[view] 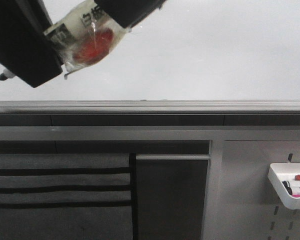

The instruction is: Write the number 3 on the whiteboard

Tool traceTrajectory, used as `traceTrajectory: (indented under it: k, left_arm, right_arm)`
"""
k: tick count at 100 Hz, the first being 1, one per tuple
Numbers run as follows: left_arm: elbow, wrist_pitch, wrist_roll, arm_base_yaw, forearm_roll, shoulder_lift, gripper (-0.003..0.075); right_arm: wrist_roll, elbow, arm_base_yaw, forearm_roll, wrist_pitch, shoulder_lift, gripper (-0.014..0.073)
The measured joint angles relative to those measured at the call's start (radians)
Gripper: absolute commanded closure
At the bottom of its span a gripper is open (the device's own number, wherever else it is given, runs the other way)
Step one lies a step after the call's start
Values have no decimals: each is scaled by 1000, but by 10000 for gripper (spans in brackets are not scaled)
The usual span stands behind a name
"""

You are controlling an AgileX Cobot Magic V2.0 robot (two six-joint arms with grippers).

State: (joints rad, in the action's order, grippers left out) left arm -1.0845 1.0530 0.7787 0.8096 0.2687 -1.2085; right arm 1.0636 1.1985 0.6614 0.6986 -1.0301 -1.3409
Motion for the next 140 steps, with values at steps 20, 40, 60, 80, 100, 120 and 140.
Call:
traceTrajectory:
  k: [20,40,60,80,100,120,140]
  left_arm:
    - [0,2,2,0,0,0,738]
    - [0,3,2,0,2,0,611]
    - [0,-16,2,0,-10,0,304]
    - [-6,-38,-61,-23,-47,43,280]
    - [-12,-81,-166,-173,-55,162,280]
    - [61,-150,-290,-343,-55,306,280]
    - [199,-248,-348,-453,-53,430,280]
  right_arm:
    - [0,0,0,5,0,0,582]
    - [0,0,0,5,0,0,592]
    - [0,0,0,5,0,0,592]
    - [-85,0,0,-92,38,34,592]
    - [-357,0,-53,-313,71,158,592]
    - [-522,-93,-221,-350,90,305,592]
    - [-566,-264,-355,-310,157,437,592]
